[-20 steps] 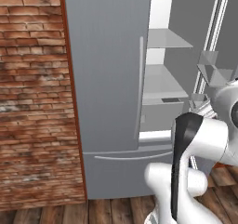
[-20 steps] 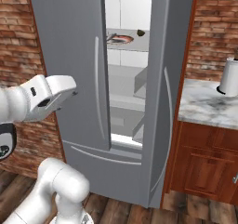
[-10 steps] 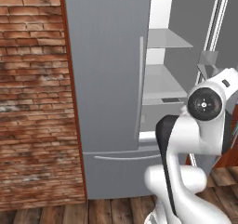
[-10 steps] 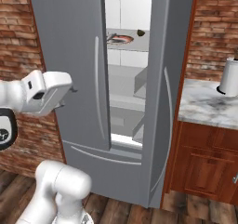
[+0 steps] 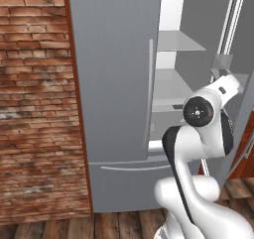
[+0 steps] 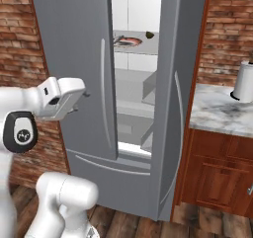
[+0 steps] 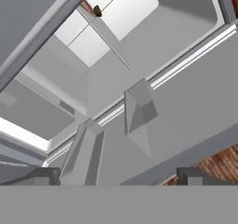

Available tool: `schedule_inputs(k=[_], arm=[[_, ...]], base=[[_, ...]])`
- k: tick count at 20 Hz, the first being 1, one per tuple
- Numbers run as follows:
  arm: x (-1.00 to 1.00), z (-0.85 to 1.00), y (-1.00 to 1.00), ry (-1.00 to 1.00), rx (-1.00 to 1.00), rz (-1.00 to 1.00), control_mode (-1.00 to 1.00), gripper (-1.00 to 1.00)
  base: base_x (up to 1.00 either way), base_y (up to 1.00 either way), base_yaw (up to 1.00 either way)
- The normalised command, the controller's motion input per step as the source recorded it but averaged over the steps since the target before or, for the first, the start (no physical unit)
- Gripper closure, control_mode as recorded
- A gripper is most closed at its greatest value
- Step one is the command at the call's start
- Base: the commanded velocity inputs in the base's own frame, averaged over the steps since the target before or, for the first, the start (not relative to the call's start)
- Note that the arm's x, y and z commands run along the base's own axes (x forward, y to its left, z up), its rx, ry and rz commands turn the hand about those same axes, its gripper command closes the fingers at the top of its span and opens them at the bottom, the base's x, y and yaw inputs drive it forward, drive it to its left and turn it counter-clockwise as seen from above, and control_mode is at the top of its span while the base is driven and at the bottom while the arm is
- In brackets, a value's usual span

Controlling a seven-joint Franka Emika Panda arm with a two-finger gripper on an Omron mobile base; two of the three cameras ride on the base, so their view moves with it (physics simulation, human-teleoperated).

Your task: Retrieve the fish from the fridge and place it on the saucepan with marinade on the stove.

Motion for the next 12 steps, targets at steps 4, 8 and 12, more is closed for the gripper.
schedule_inputs(k=[4,8,12], arm=[[0.45,-0.1,-0.13,0.0,-0.06,-0.03,-1.0,-1.0],[0.31,0.0,-0.19,0.03,-0.07,-0.09,-1.0,-1.0],[0.13,0.0,-0.12,0.07,-0.08,-0.15,-1.0,-1.0]], base=[[0.0,0.0,0.0],[0.0,0.0,0.0],[0.0,0.0,0.0]])
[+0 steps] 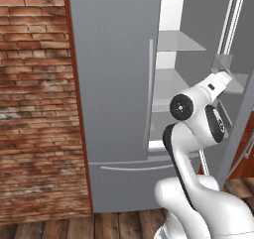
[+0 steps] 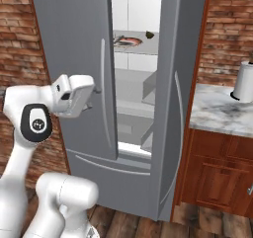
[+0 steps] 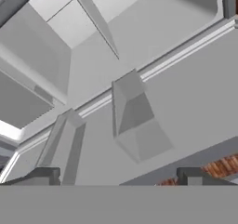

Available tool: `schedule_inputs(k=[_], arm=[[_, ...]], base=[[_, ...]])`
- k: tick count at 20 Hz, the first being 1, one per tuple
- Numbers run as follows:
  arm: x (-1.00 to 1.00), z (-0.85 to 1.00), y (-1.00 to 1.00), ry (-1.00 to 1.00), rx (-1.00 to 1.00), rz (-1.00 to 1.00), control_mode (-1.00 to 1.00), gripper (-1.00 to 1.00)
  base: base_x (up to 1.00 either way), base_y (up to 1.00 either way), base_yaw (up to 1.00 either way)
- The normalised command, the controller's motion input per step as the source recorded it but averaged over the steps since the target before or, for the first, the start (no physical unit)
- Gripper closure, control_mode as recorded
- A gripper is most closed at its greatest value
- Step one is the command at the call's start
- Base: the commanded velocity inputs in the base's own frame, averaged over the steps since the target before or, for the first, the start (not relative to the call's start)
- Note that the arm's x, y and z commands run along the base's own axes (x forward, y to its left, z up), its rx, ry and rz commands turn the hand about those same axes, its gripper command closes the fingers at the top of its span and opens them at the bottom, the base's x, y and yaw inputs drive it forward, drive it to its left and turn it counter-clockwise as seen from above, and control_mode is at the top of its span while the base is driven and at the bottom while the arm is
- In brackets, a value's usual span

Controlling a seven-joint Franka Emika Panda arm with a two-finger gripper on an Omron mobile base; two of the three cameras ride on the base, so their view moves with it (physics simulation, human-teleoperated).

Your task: Retrieve the fish from the fridge and place it on the saucepan with marinade on the stove.

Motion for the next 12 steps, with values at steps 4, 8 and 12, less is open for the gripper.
schedule_inputs(k=[4,8,12], arm=[[0.19,0.0,-0.14,0.08,-0.08,-0.17,-1.0,-1.0],[0.26,0.0,-0.33,0.07,-0.06,-0.11,-1.0,-1.0],[0.3,0.0,-0.45,0.03,-0.04,-0.05,-1.0,-1.0]], base=[[0.0,0.0,0.0],[0.0,0.0,0.0],[0.0,0.0,0.0]])
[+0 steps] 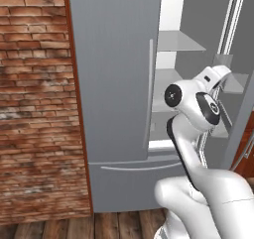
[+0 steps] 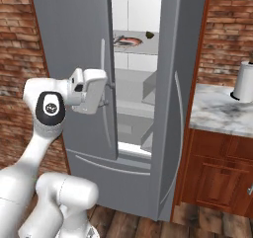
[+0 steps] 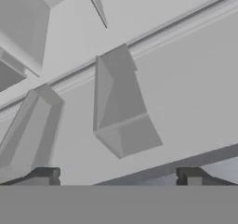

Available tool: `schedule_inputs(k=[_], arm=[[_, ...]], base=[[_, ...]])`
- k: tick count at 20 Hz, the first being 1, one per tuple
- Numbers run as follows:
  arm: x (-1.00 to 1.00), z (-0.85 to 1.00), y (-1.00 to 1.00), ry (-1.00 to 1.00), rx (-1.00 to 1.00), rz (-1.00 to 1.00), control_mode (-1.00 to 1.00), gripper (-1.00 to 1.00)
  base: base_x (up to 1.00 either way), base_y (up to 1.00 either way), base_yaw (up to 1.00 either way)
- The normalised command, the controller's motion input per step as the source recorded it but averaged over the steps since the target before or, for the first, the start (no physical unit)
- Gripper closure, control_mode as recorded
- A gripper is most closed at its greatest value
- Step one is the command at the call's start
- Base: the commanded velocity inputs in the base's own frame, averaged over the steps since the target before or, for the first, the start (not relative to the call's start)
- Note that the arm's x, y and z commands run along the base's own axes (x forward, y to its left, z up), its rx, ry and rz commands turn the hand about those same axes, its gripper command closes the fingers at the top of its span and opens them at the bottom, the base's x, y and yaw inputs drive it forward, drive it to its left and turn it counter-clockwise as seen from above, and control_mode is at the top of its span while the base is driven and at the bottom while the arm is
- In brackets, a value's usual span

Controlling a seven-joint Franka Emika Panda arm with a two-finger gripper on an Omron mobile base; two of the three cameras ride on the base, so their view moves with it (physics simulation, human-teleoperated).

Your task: Retrieve the fish from the fridge and place it on the saucepan with marinade on the stove.

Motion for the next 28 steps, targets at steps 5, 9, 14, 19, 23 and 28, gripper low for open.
schedule_inputs(k=[5,9,14,19,23,28], arm=[[0.39,-0.05,-0.37,0.04,-0.03,0.0,-1.0,-1.0],[0.52,-0.2,-0.06,0.03,-0.05,0.0,-1.0,-1.0],[0.51,-0.26,-0.01,0.01,-0.05,0.0,-1.0,-1.0],[0.26,-0.05,-0.37,0.02,-0.04,0.0,-1.0,-1.0],[0.05,0.0,-0.74,0.02,-0.01,-0.01,-1.0,-1.0],[0.02,0.0,-0.8,0.03,0.0,-0.02,-1.0,-1.0]], base=[[0.0,0.0,0.0],[0.0,0.0,0.0],[0.0,0.0,0.0],[0.0,0.0,0.0],[0.0,0.0,0.0],[0.0,0.0,0.0]])
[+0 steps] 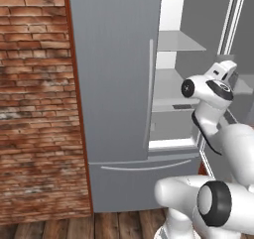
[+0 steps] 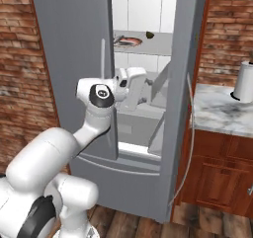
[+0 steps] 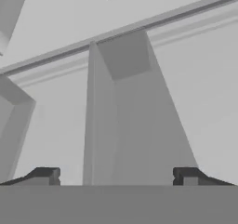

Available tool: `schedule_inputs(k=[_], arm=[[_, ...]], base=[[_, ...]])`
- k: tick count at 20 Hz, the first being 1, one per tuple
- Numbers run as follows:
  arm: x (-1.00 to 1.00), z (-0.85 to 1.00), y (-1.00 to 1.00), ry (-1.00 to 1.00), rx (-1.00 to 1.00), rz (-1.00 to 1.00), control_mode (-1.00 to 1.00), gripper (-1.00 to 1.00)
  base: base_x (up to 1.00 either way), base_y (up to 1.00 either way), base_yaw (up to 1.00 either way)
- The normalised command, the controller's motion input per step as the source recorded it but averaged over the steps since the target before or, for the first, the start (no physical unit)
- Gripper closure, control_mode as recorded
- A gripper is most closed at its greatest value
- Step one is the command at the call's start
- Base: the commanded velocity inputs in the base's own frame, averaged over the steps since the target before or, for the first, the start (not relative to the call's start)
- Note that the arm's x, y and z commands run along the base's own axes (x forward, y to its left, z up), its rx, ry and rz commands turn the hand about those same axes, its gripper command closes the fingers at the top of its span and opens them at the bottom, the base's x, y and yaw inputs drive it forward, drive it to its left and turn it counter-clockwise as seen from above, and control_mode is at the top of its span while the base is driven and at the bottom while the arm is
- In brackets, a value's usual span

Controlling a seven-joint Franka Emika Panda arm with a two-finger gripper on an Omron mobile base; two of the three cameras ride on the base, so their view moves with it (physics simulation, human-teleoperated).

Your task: Retrieve the fish from the fridge and place it on the saucepan with marinade on the stove.

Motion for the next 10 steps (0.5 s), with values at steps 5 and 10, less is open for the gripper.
schedule_inputs(k=[5,10], arm=[[0.01,-0.02,-0.85,0.05,-0.01,-0.02,-1.0,-1.0],[0.0,-0.06,-0.95,0.03,-0.01,-0.03,-1.0,-1.0]], base=[[0.0,0.0,0.0],[0.0,0.0,0.0]])
